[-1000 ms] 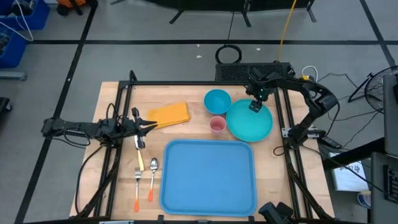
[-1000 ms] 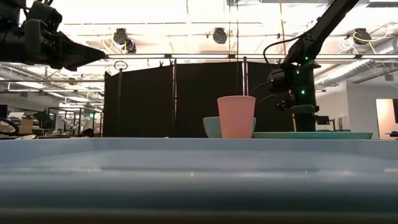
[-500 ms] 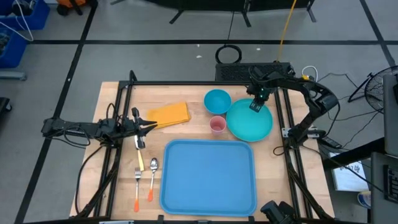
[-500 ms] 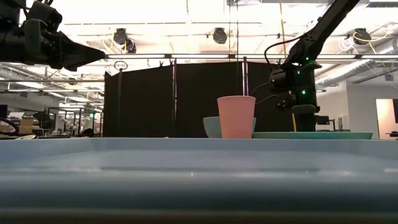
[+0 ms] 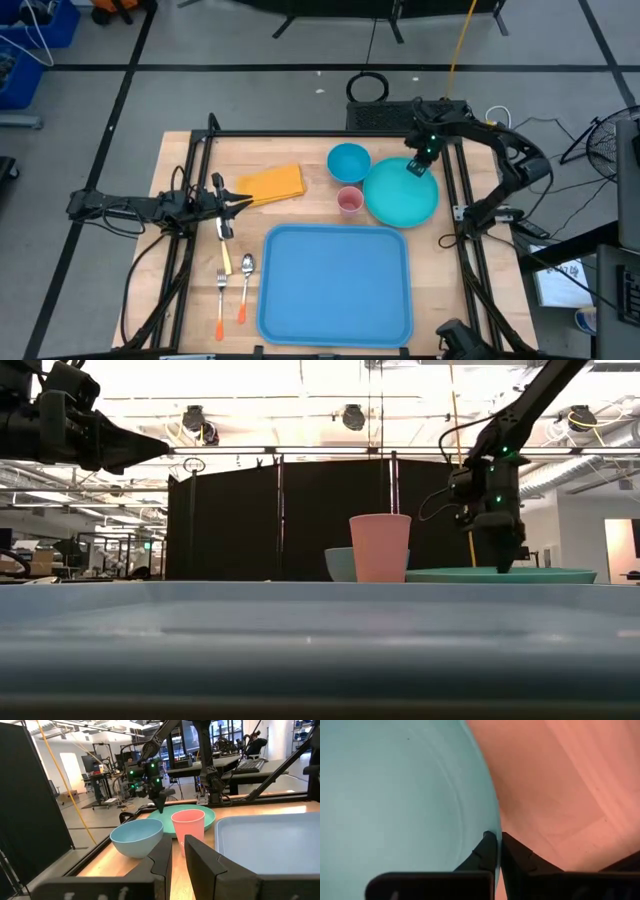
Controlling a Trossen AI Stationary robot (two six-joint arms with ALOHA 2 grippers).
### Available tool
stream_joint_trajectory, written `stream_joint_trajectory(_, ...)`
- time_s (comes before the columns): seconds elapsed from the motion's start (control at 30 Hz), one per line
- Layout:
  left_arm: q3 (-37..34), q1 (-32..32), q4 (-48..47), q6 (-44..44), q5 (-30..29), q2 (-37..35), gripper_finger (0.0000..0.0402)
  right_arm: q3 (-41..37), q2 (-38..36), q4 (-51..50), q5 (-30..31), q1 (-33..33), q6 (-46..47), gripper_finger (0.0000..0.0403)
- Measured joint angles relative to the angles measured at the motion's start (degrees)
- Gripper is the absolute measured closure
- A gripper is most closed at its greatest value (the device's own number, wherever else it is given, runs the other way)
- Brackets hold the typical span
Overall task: Set up tray
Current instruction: Put the blue plate on the right of the tray
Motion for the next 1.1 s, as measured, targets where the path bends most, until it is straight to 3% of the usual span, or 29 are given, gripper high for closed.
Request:
stream_joint_trajectory(0.37, 0.0, 0.0, 0.0, -1.5, 0.0, 0.0, 0.0346, 1.5, -9.2, -3.9, -0.5, -3.1, 0.9, 0.0402)
stream_joint_trajectory(0.83, 0.0, 0.0, 0.0, -2.8, 0.0, 0.0, 0.0346, 14.8, -13.9, -15.4, -7.1, -5.3, 3.7, 0.0403)
stream_joint_trajectory(0.97, 0.0, 0.0, 0.0, -2.8, 0.0, 0.0, 0.0346, 20.6, -14.0, -21.5, -8.2, -3.7, 5.3, 0.0403)
stream_joint_trajectory(1.1, 0.0, 0.0, 0.0, -2.8, 0.0, 0.0, 0.0346, 25.5, -14.0, -25.9, -8.2, 2.5, 7.7, 0.0403)
